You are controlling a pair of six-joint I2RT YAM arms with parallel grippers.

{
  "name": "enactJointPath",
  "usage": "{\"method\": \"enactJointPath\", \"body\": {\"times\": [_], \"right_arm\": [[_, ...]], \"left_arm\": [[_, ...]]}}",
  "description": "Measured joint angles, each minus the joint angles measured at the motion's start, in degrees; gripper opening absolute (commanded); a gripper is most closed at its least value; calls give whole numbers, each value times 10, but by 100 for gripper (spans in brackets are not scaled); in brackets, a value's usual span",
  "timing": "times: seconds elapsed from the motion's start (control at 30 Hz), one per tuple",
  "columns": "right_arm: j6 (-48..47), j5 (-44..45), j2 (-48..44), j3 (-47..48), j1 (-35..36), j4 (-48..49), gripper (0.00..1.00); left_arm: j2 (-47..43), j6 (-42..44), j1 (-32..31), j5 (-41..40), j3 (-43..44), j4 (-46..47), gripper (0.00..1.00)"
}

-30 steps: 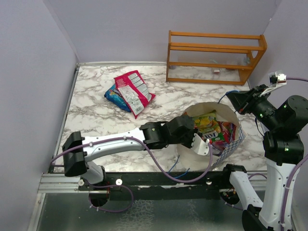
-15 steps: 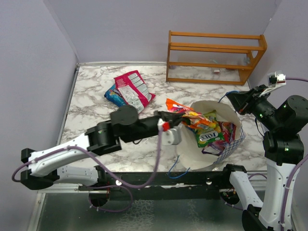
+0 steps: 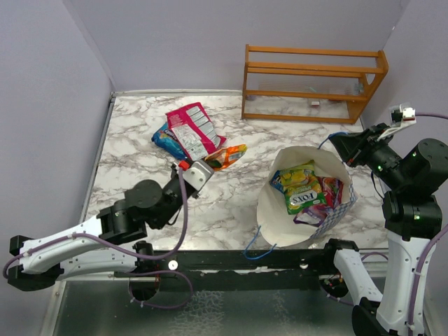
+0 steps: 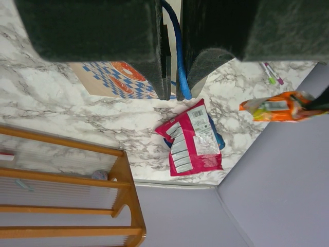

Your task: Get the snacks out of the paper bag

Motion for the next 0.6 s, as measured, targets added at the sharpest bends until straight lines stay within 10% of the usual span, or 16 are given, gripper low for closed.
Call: {"method": "enactJointPath", "body": {"times": [0.33,0.6], "right_arm": [[-1,0,0,0,0,0,11],[-1,0,1,0,2,0,11]], "left_arm": [[-38,-84,20,-238,-161,-62,0],[7,-88,219,-236,-207,-13,0]]}}
